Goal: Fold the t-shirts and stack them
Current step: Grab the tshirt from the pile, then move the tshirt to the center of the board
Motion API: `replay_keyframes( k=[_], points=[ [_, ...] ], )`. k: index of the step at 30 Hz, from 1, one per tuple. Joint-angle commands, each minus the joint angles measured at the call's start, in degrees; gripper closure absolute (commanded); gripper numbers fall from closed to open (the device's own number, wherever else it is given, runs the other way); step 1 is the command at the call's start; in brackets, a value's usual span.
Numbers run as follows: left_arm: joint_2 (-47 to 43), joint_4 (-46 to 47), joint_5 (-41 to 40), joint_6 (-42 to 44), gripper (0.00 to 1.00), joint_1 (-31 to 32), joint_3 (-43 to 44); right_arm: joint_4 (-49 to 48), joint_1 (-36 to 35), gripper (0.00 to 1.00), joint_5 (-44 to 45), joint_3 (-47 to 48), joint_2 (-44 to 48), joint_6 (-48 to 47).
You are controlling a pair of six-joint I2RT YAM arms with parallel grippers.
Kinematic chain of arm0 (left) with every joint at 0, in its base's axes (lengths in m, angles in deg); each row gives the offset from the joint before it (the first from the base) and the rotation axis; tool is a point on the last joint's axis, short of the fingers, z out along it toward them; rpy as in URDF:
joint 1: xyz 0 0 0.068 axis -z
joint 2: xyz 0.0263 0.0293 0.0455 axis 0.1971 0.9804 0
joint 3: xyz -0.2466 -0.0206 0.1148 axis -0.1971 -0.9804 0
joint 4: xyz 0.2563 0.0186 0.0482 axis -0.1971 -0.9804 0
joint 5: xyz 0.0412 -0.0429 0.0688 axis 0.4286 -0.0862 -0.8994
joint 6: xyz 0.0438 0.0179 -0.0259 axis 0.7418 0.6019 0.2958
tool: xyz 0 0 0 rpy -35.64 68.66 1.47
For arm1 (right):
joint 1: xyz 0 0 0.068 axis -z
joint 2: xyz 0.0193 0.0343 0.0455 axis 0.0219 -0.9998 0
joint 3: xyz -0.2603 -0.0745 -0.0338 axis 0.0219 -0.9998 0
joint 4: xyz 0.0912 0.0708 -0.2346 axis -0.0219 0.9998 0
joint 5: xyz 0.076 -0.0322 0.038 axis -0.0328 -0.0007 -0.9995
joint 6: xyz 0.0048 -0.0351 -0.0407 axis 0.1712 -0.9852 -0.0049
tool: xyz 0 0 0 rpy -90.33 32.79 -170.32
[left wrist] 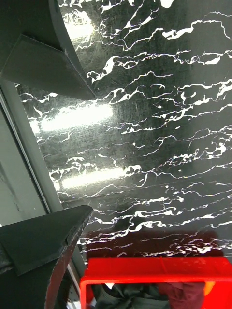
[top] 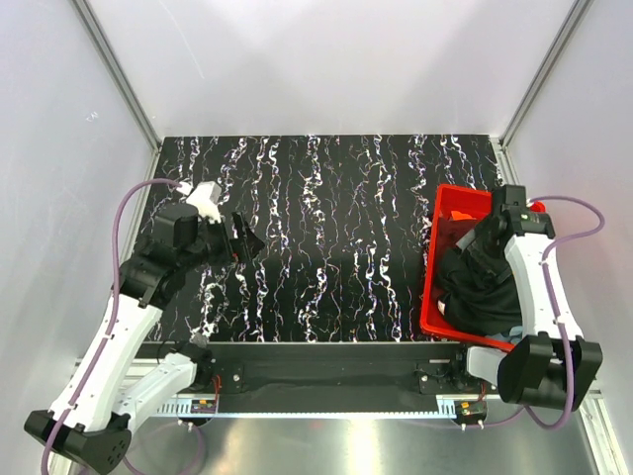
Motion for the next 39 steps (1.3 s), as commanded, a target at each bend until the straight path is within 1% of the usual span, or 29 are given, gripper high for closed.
replay_keyframes(
  k=[1,3,5,6,7,8,9,13,14,16,17,19,20,21,22,23,25,26,27,28,29,30,31,32,33,34,36,38,39],
  points=[
    [0.42,0.35,0.5,3.07,0.04,0.93,3.41,-5.27,0.45,0.23,4.49,-2.77,-1.71,1.99],
    [0.42,0.0,0.93,2.98,0.05,1.11,3.85,-6.59,1.32,0.3,5.11,-3.83,-3.37,1.64],
    [0.24,-0.44,1.64,2.63,0.07,1.11,4.21,-6.78,1.68,0.4,4.5,-2.96,-4.61,1.38],
    [0.15,-0.53,1.73,2.45,0.09,1.11,4.56,-6.34,1.76,0.63,4.41,-2.34,-4.7,0.94],
    [0.07,-0.88,1.9,2.28,0.1,1.11,4.73,-5.9,1.77,0.79,4.5,-1.55,-4.7,0.5],
    [0.06,-1.49,2.25,1.93,0.11,1.11,5.0,-5.2,1.77,0.94,5.11,1.15,-4.35,-0.46],
    [0.06,-2.02,2.26,1.75,0.12,1.11,5.43,-3.45,1.77,1.0,5.11,3.1,-4.26,-1.25],
    [0.15,-3.96,2.43,0.17,0.18,0.93,7.28,0.78,1.76,1.0,3.55,16.79,-3.91,-3.8],
    [0.07,-3.79,2.78,-0.79,0.19,0.93,7.37,1.13,1.68,1.0,2.05,24.14,-4.52,-4.85],
    [-0.9,-3.35,3.31,-1.85,0.22,0.93,7.81,2.8,-0.07,1.0,-2.85,32.25,-5.66,-4.6],
    [-1.34,-2.82,3.83,-3.07,0.22,0.84,7.99,3.07,-1.65,1.0,-4.19,40.47,-7.67,-4.42],
    [-2.39,-2.38,4.28,-4.22,0.23,0.84,8.16,4.65,-7.17,1.0,-5.08,49.56,-10.75,-4.86],
    [-2.66,-2.29,4.54,-5.19,0.23,0.76,8.34,5.44,-13.38,1.0,-6.13,58.92,-14.77,-5.38],
    [-3.27,-2.38,4.45,-5.54,0.24,0.67,8.6,6.66,-16.22,1.0,-8.14,63.45,-16.98,-5.21],
    [-3.62,-2.46,4.1,-6.33,0.24,0.49,8.95,7.37,-18.25,1.0,-12.94,71.41,-19.18,-4.6],
    [-3.97,-2.73,4.01,-6.51,0.25,0.49,9.21,7.73,-22.89,1.0,-14.64,74.97,-22.95,-2.68],
    [-5.03,-3.52,3.05,-6.6,0.25,0.4,10.7,7.82,-27.3,1.0,-16.67,81.91,-25.61,-1.0],
    [-5.47,-4.56,1.65,-6.78,0.26,0.32,11.49,7.03,-32.02,1.0,-17.03,82.82,-26.58,0.57],
    [-5.82,-5.1,1.03,-6.78,0.26,0.4,12.81,3.81,-33.81,1.0,-17.56,82.66,-26.5,1.11],
    [-6.17,-5.45,0.5,-6.78,0.26,0.32,13.43,1.43,-35.66,0.98,-19.48,79.09,-26.06,1.46],
    [-7.13,-6.41,-0.63,-6.95,0.26,0.32,14.13,-1.38,-36.46,0.94,-21.32,75.92,-24.49,2.95],
    [-7.66,-6.86,-1.17,-7.13,0.26,0.4,14.75,-6.2,-37.08,0.73,-22.99,72.24,-23.69,4.0],
    [-8.1,-7.12,-1.52,-7.3,0.26,0.32,15.71,-8.25,-37.0,0.61,-26.75,65.32,-22.9,5.15],
    [-9.07,-7.73,-2.22,-7.83,0.23,0.32,16.16,-9.75,-36.99,0.5,-28.27,62.82,-22.2,5.42],
    [-9.51,-8.09,-2.57,-8.09,0.19,0.4,16.33,-9.93,-37.26,0.32,-28.81,61.14,-22.11,4.73],
    [-9.95,-8.53,-3.45,-8.7,0.15,0.32,16.6,-8.89,-37.26,0.24,-28.64,59.04,-22.28,3.5],
    [-10.74,-9.84,-4.33,-9.24,0.06,0.32,16.34,-0.39,-37.26,0.18,-26.28,59.36,-23.85,-2.29],
    [-10.4,-11.25,-5.91,-10.73,0.02,0.32,15.37,6.89,-37.26,0.15,-21.36,57.71,-24.74,-7.12],
    [-9.52,-11.43,-6.09,-11.08,0.01,0.32,14.67,8.07,-37.26,0.15,-19.34,55.96,-24.48,-8.1]
  ],
)
